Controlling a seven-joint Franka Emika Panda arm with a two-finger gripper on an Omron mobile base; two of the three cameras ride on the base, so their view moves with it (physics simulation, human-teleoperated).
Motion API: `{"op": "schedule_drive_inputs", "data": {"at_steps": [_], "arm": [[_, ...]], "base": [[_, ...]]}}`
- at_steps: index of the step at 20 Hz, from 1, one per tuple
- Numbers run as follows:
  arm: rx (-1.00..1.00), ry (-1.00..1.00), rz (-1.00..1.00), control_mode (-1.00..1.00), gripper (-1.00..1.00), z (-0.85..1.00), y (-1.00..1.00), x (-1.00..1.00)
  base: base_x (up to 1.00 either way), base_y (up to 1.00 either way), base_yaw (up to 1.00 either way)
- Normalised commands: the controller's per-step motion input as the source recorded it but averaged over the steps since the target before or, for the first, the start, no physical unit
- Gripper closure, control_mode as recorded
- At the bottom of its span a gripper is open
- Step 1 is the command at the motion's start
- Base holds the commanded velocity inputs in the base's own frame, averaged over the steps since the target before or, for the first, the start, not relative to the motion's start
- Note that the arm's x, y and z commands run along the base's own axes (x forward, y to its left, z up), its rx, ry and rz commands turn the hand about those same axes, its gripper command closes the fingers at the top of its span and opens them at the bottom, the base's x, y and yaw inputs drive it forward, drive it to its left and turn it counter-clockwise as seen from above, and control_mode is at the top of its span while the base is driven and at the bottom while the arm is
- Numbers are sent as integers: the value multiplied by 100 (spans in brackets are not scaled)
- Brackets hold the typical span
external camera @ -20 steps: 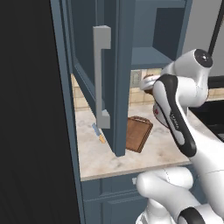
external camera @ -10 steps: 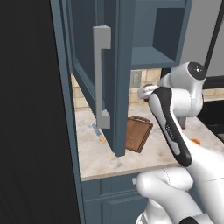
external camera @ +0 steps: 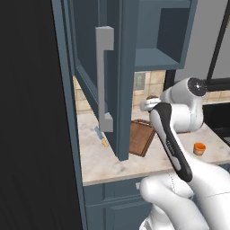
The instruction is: Pick the bread, place it on the cutting board, pick the jam, place it on the counter, and close the cabinet.
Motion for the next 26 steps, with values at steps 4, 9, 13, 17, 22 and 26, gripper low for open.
{"op": "schedule_drive_inputs", "data": {"at_steps": [4,9,13,17,22,26], "arm": [[0,0,-3,-100,100,-29,-1,2],[0,0,-2,-100,100,-29,0,2],[0,0,-1,-100,100,-27,-1,0],[0,0,-1,-100,100,-26,-1,0],[0,0,0,-100,100,-24,-1,0],[0,0,0,-100,100,-23,-4,0]], "base": [[0,0,0],[0,0,0],[0,0,0],[0,0,0],[0,0,0],[0,0,0]]}}
